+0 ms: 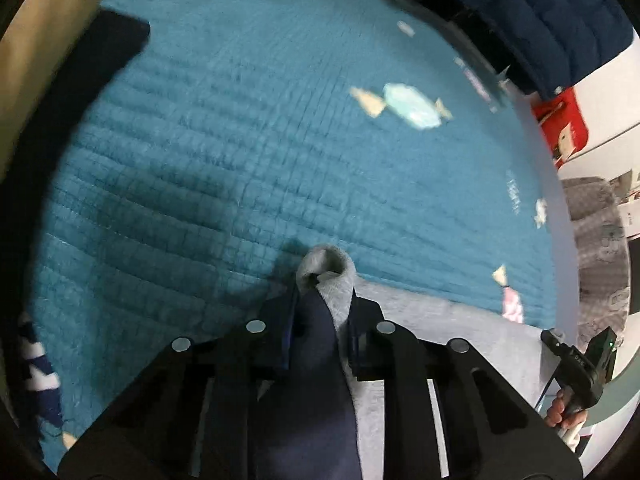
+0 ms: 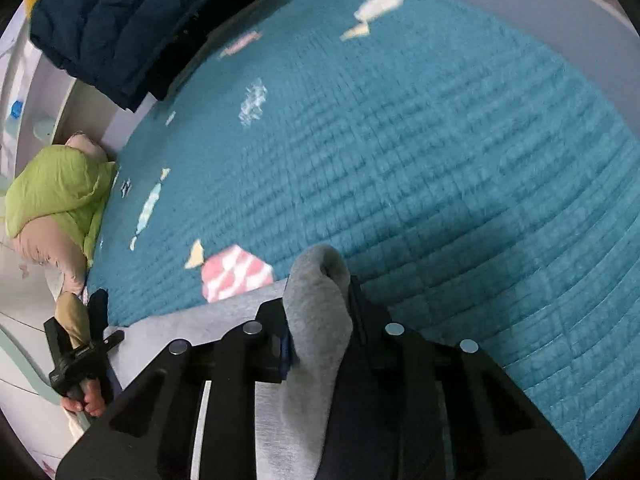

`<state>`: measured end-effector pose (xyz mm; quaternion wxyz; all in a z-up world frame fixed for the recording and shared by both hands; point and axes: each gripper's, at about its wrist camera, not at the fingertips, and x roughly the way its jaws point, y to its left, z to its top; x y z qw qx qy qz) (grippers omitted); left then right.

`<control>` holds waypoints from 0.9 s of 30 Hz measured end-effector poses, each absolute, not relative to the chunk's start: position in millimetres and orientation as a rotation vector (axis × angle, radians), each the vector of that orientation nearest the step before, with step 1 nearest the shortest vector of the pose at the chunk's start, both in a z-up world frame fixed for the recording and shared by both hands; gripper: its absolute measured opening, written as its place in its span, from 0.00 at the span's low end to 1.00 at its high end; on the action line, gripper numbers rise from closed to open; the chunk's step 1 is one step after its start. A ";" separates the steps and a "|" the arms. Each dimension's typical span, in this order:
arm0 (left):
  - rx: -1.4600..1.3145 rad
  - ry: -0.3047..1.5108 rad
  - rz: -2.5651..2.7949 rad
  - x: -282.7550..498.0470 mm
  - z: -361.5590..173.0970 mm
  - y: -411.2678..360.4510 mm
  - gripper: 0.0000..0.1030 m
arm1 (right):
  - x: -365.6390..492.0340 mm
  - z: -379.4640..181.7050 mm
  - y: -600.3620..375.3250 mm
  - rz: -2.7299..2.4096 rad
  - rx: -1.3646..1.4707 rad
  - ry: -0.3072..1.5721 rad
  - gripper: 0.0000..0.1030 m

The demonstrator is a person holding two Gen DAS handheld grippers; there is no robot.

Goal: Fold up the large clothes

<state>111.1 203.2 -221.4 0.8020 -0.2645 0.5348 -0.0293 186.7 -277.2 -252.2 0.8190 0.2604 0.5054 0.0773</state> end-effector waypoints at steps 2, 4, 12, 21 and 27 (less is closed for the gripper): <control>-0.558 1.091 -0.075 110.1 -200.6 199.9 0.18 | 185.5 -235.3 -277.0 0.192 0.547 1.037 0.20; -0.533 1.050 -0.084 111.5 -180.9 195.6 0.18 | 189.0 -216.3 -273.1 0.229 0.548 0.997 0.20; -0.384 0.870 0.003 162.4 -91.8 198.0 0.79 | 257.8 -159.6 -283.5 0.125 0.569 0.923 0.69; -0.312 0.821 0.115 174.6 -83.0 190.3 0.93 | 257.7 -133.4 -233.7 0.142 0.330 0.777 0.92; -0.212 1.014 0.034 199.9 -151.1 115.7 0.36 | 275.9 -189.1 -127.2 0.298 0.187 0.919 0.14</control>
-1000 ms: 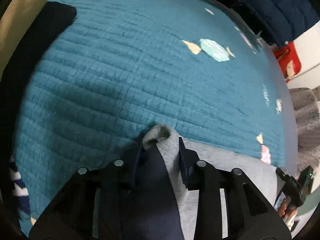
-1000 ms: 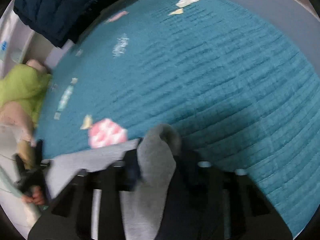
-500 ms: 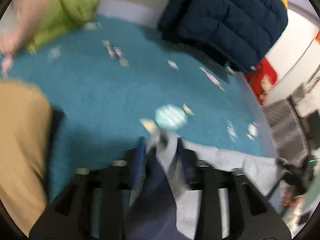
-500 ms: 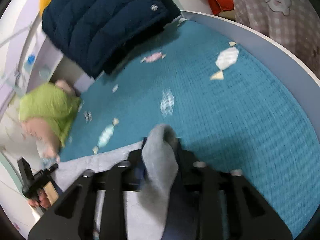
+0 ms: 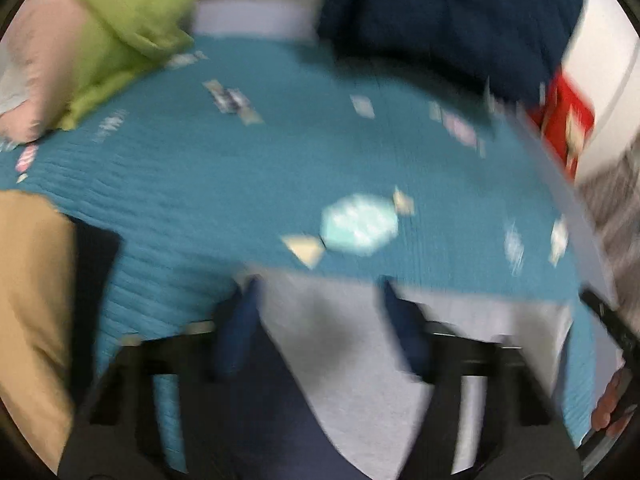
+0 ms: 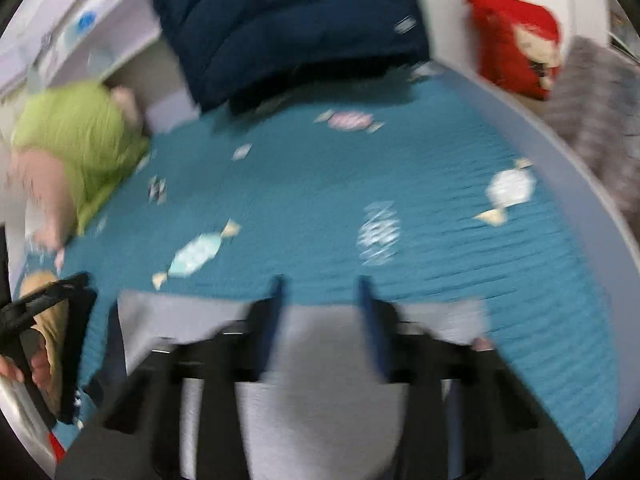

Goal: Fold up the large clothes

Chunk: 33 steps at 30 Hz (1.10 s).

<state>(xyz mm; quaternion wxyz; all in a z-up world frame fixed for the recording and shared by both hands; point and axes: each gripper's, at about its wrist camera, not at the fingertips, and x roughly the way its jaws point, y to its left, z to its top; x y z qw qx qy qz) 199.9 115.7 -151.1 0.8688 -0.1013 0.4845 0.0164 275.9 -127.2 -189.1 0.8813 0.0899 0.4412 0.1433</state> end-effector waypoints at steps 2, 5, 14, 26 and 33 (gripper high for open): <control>-0.141 1.053 0.004 207.7 -173.4 81.9 0.14 | 281.3 -201.7 -100.6 0.342 0.186 0.941 0.09; -0.139 1.068 -0.078 212.6 -195.0 51.7 0.04 | 285.9 -217.4 -66.1 0.380 0.152 0.965 0.07; -0.043 1.032 -0.064 217.4 -231.6 48.6 0.02 | 299.9 -260.6 -86.8 0.539 0.168 1.074 0.00; -0.069 1.002 0.112 184.2 -191.9 146.1 0.03 | 246.9 -202.5 -228.1 0.074 0.153 0.955 0.07; -0.098 1.034 -0.090 134.2 -195.2 72.6 0.05 | 187.2 -201.3 -108.3 0.487 0.248 0.988 0.07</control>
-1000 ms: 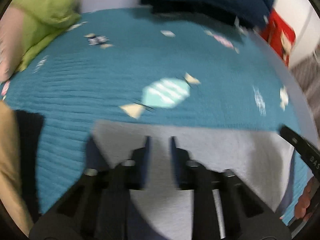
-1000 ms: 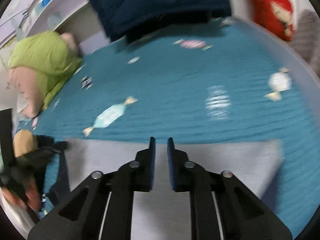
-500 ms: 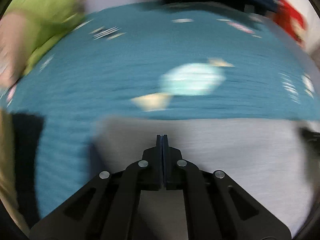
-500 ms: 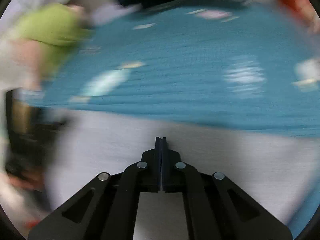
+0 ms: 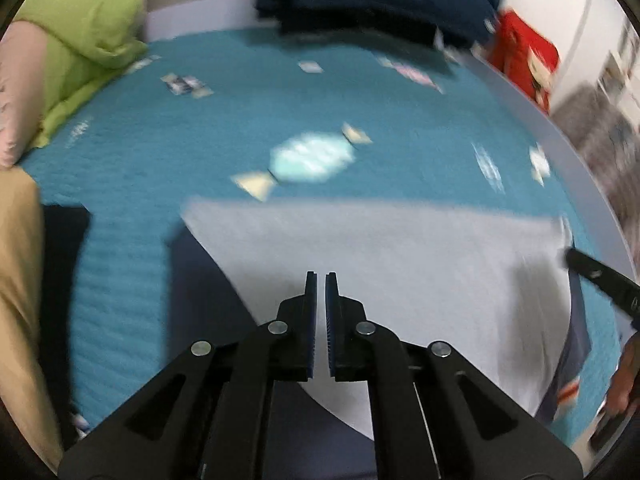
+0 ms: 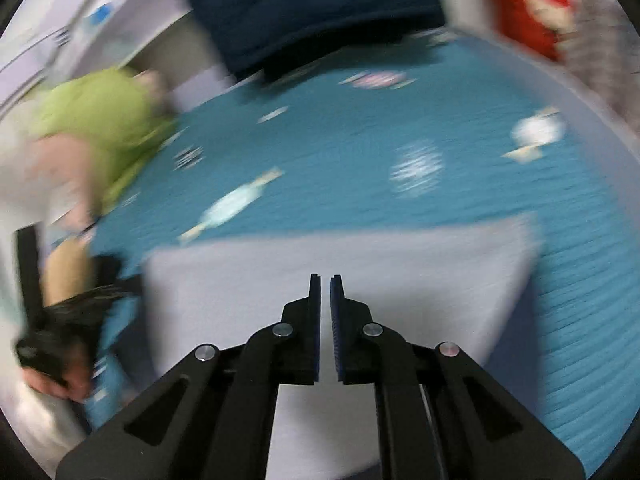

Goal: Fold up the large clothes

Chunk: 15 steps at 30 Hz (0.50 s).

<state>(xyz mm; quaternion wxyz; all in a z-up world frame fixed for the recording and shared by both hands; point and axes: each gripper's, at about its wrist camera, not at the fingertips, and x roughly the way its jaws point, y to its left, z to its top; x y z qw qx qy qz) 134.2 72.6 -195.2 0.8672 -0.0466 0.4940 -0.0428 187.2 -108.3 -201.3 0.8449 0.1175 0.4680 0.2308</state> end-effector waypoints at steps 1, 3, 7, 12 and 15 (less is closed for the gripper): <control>-0.090 1.072 -0.095 132.5 -205.0 66.3 0.05 | 181.6 -208.9 -97.0 0.510 0.232 1.014 0.06; -0.052 1.135 -0.102 123.3 -228.5 57.6 0.04 | 168.7 -230.0 -83.2 0.532 0.204 1.073 0.06; -0.083 1.107 -0.110 102.1 -228.1 85.8 0.02 | 146.8 -252.7 -134.0 0.455 0.245 1.123 0.00; -0.054 1.106 0.119 77.2 -213.1 152.3 0.03 | 107.7 -241.7 -235.4 0.195 0.393 1.120 0.00; -0.116 1.107 0.141 59.9 -203.4 173.7 0.03 | 88.6 -231.6 -243.2 0.131 0.380 1.112 0.03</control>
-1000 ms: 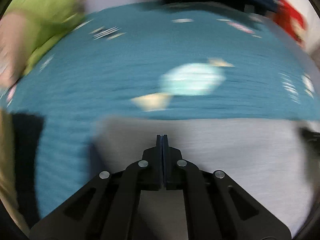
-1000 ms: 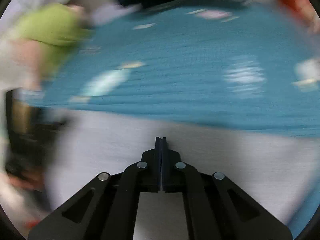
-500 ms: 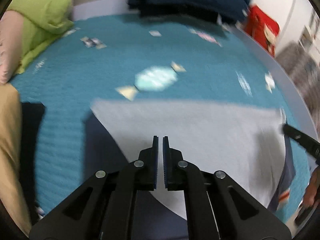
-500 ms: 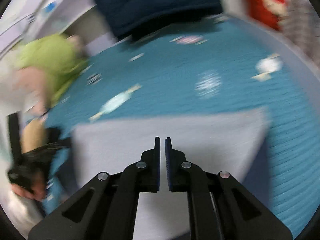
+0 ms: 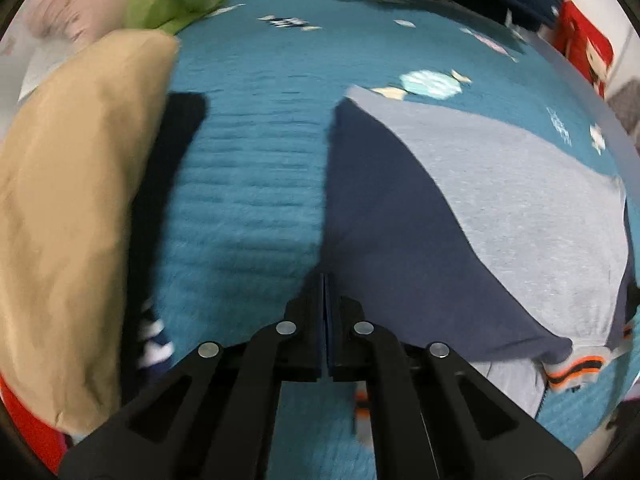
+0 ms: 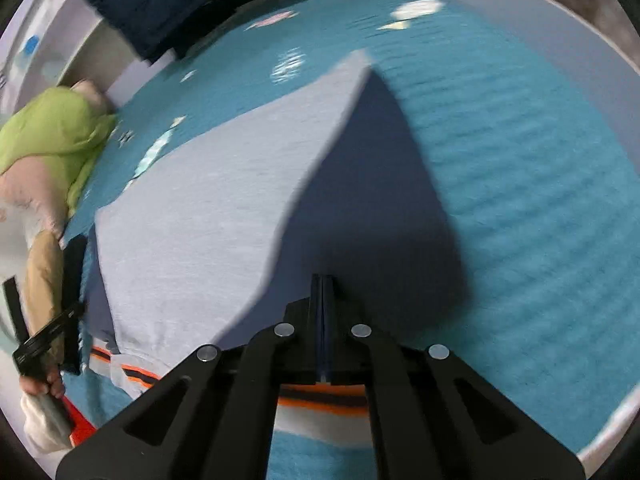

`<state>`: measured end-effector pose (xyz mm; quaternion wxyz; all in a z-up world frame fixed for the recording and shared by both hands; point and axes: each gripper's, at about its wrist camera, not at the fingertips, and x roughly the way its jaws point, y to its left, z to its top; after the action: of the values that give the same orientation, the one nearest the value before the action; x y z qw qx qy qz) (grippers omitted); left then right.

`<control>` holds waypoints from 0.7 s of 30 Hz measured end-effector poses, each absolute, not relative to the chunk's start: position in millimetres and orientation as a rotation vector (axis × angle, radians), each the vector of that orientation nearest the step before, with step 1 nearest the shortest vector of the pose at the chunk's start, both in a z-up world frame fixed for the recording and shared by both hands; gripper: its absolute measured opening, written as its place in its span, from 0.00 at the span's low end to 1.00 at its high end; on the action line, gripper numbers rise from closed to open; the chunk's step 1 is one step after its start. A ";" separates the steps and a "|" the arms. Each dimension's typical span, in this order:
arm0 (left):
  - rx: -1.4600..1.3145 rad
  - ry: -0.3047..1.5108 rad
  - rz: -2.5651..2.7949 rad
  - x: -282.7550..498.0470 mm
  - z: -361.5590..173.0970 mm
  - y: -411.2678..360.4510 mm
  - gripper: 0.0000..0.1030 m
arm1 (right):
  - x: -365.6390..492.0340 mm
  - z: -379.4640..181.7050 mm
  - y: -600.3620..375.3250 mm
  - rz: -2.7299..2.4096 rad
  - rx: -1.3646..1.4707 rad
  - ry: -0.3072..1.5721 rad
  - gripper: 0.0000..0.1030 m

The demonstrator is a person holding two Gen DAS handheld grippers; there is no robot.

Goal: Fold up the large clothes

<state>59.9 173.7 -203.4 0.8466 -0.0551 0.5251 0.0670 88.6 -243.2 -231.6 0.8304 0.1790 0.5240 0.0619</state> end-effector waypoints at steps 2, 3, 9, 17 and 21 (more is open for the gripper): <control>-0.125 1.087 0.118 53.1 -194.9 168.7 0.04 | 81.0 -221.2 -227.2 0.170 0.345 1.094 0.06; -0.141 1.074 0.083 50.7 -190.1 160.4 0.04 | 80.8 -218.5 -217.3 0.198 0.340 1.091 0.06; -0.115 1.079 -0.083 59.4 -193.1 99.2 0.04 | 101.6 -227.5 -140.3 0.393 0.323 1.139 0.06; -0.070 1.145 -0.092 45.5 -228.9 110.9 0.03 | 80.0 -249.7 -157.3 0.395 0.341 1.212 0.03; -0.117 1.146 -0.093 44.8 -232.2 116.3 0.03 | 75.7 -249.7 -172.5 0.411 0.413 1.235 0.03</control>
<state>44.8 116.3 -232.2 0.8376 -0.0555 0.5418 -0.0439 75.7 -172.5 -249.7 0.7758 0.1908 0.5707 0.1900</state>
